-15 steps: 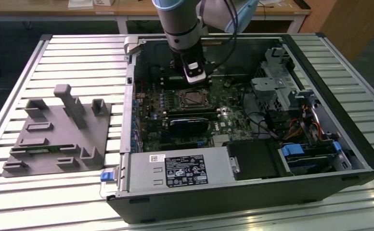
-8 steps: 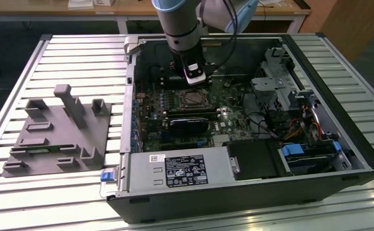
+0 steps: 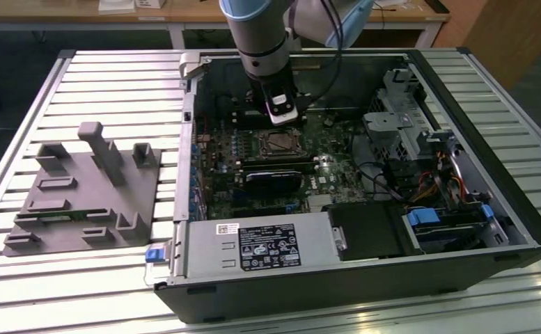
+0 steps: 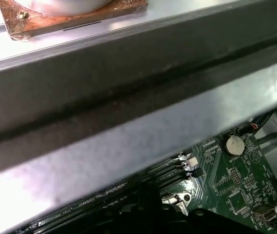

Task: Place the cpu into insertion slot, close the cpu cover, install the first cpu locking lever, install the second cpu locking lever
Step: 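Install the first cpu locking lever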

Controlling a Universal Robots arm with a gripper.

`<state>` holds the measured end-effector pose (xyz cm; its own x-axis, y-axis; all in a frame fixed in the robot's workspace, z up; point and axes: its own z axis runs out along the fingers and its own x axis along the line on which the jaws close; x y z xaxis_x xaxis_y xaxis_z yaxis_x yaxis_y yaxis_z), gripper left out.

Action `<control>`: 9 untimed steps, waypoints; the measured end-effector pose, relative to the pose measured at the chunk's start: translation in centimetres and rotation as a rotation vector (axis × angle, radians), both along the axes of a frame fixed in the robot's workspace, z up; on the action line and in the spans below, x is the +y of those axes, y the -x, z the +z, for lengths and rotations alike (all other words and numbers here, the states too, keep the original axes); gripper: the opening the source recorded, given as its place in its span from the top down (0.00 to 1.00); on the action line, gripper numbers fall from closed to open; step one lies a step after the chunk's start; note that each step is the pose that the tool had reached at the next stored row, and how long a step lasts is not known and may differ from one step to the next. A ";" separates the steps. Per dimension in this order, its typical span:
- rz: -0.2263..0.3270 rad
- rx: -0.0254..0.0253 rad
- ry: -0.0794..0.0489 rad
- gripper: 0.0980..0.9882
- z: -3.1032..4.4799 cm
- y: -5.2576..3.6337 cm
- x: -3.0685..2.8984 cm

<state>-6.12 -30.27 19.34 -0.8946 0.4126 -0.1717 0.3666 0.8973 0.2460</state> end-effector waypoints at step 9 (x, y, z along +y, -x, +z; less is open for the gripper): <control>0.000 0.0002 0.001 0.99 -0.36 0.01 -0.25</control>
